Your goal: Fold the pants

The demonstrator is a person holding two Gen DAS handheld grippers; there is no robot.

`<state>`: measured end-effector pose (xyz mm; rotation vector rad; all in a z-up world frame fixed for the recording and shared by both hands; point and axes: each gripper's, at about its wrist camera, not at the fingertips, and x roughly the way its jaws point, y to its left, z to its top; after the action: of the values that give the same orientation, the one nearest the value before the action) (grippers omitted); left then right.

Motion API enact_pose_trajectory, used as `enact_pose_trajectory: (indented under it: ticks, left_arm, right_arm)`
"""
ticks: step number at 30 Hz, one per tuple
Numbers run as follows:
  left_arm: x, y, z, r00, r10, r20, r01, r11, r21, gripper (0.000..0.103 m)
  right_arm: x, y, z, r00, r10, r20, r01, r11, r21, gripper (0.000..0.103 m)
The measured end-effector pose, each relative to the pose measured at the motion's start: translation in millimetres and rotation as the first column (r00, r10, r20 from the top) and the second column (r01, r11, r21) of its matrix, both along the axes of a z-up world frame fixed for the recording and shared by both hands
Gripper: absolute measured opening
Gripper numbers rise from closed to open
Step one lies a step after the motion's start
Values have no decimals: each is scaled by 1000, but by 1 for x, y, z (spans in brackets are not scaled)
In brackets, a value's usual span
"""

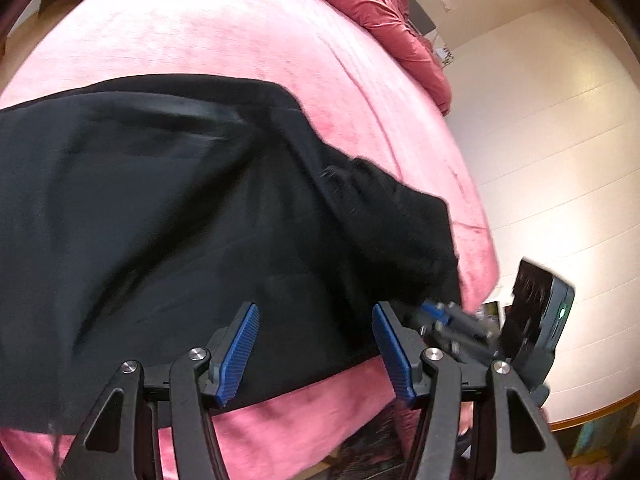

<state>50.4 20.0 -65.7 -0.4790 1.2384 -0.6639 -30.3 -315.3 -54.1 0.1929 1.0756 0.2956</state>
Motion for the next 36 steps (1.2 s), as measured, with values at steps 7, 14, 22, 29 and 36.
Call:
enact_pose_trajectory:
  ticks: [7,14,22,29,36]
  left_arm:
    - [17,-31,0,998,-32,-46,29,998,-60,74]
    - [29,-65,-20,994,-65,-92,65,998,-4,73]
    - [23,-78,-15,990,-122,-66,120,992,-30,30]
    - [18,-66,28,994,-105,-22,98,974,-205,23]
    - [2,-56,62,991,-118,57,129,953,-274,21]
  right_arm:
    - [-50,-29,11,1000,-16,-17,18,993,113,44]
    - [-93,-101,5,960,-273,-57,278,953,119,44]
    - [-108,-140,-14,906,-412,-99,414,910,0,49]
    - [-88,-128,-18,912,-407,-55,403,913,-69,61]
    - [-84,-144,-13,859,-511,27,511,853,-105,36]
